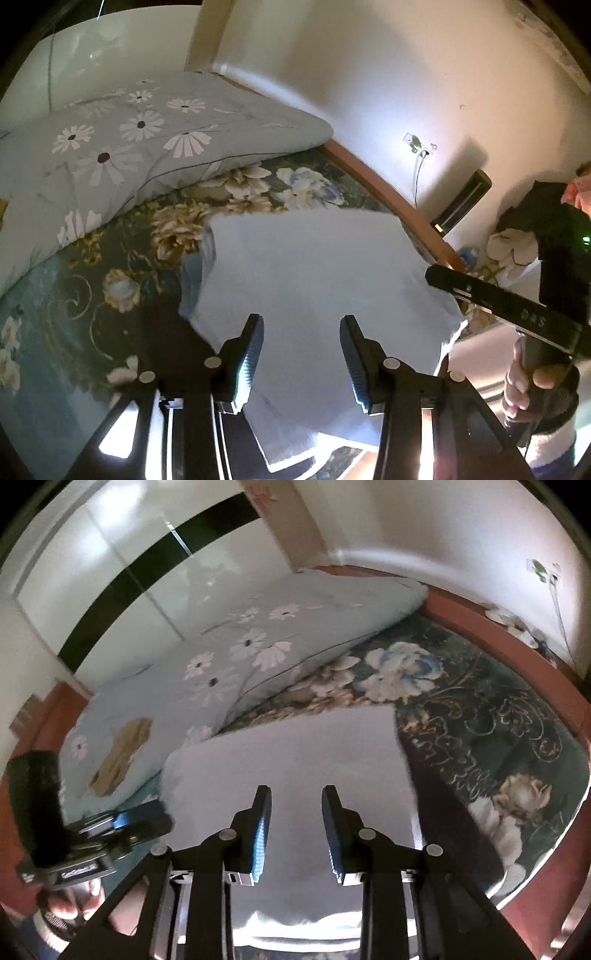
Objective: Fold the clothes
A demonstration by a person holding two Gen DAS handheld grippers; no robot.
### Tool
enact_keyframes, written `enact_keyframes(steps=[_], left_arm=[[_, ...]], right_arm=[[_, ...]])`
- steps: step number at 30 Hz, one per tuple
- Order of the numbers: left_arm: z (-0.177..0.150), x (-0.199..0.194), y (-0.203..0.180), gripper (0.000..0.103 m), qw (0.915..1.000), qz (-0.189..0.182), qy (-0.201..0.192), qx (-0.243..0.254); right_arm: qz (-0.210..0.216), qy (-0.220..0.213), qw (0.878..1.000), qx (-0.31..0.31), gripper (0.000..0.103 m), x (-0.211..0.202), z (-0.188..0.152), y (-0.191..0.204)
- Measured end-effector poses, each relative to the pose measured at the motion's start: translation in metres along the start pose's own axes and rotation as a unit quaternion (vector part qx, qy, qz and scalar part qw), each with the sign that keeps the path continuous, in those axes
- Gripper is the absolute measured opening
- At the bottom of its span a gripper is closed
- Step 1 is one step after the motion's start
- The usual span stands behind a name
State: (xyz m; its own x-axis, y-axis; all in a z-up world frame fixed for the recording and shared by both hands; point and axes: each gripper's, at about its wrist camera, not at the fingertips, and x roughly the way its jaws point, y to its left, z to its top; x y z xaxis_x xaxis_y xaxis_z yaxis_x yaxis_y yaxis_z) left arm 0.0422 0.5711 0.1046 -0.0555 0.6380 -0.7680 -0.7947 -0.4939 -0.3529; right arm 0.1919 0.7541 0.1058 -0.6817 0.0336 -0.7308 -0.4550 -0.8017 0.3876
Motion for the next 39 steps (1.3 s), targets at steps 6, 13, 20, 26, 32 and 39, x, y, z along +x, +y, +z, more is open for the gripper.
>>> enact_keyframes(steps=[6,13,20,26,32,39], left_arm=[[-0.019,0.023,-0.004,0.049,0.9987,0.021,0.045,0.01],[-0.031,-0.002,-0.011,0.05,0.9991,0.031,0.021,0.022],[-0.068,-0.019,0.003,0.056,0.9994,0.034,0.004,-0.011],[-0.103,-0.024,0.013,0.064,0.9983,0.045,0.0,-0.037],[-0.131,-0.021,0.021,0.077,0.9974,0.055,0.02,-0.043],[-0.151,-0.027,0.032,0.094,0.9968,0.046,0.02,-0.062]], right_arm=[[-0.031,0.031,0.999,-0.03,0.035,0.015,-0.034,0.016],[-0.03,0.0,1.0,-0.003,0.036,-0.003,-0.043,0.023],[-0.026,-0.03,0.999,0.025,0.036,-0.021,-0.085,0.039],[-0.037,-0.028,0.998,0.049,0.043,-0.02,-0.118,0.048],[-0.033,-0.01,0.997,0.074,0.049,-0.007,-0.148,0.057],[-0.042,0.002,0.995,0.087,0.064,0.0,-0.165,0.063]])
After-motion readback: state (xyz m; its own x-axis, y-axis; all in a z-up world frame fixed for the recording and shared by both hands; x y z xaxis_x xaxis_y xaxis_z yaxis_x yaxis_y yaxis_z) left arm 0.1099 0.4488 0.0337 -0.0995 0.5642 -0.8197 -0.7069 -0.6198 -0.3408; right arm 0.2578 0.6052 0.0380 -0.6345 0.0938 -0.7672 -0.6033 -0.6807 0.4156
